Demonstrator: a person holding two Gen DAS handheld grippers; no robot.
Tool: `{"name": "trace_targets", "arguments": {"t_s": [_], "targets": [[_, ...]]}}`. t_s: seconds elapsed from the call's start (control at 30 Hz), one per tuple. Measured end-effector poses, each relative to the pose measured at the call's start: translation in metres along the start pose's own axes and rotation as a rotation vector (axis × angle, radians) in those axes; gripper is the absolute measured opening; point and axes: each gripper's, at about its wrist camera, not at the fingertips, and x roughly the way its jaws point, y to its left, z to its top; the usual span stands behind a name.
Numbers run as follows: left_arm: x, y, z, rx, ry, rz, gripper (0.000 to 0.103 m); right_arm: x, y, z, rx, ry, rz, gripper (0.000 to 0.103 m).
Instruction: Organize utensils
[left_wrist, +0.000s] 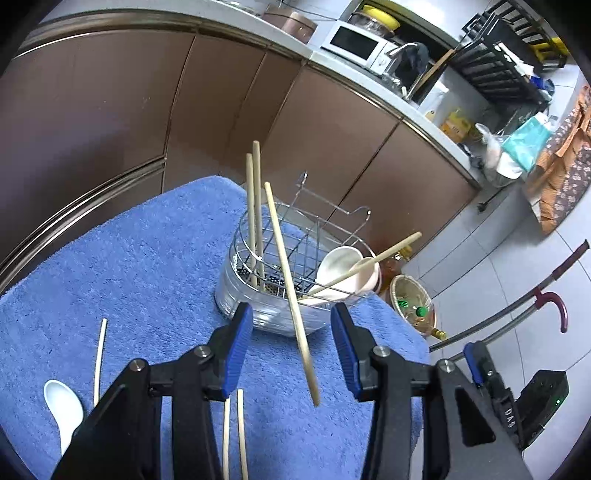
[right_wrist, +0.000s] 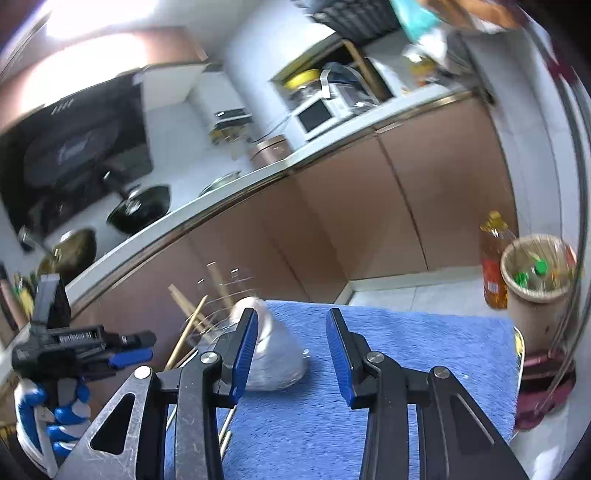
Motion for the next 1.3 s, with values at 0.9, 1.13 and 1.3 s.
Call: {"name": "trace_targets", "arguments": {"t_s": [0.9, 1.13, 1.3], "targets": [[0.028, -0.016, 0.015, 0.023, 0.081, 0.075, 0.029, -0.018, -0.018, -0.004, 0.047, 0.002, -0.007, 0.043], [0.020, -0.030, 0.048, 0.070, 0.059, 0.106, 0.029, -0.014, -0.022, -0.006, 0.057, 0.011, -0.021, 0.047], [0.038, -0.041, 0.070, 0.085, 0.103, 0.152, 0.029, -0.008, -0.019, -0.009, 0.047, 0.027, -0.019, 0.047]]}}
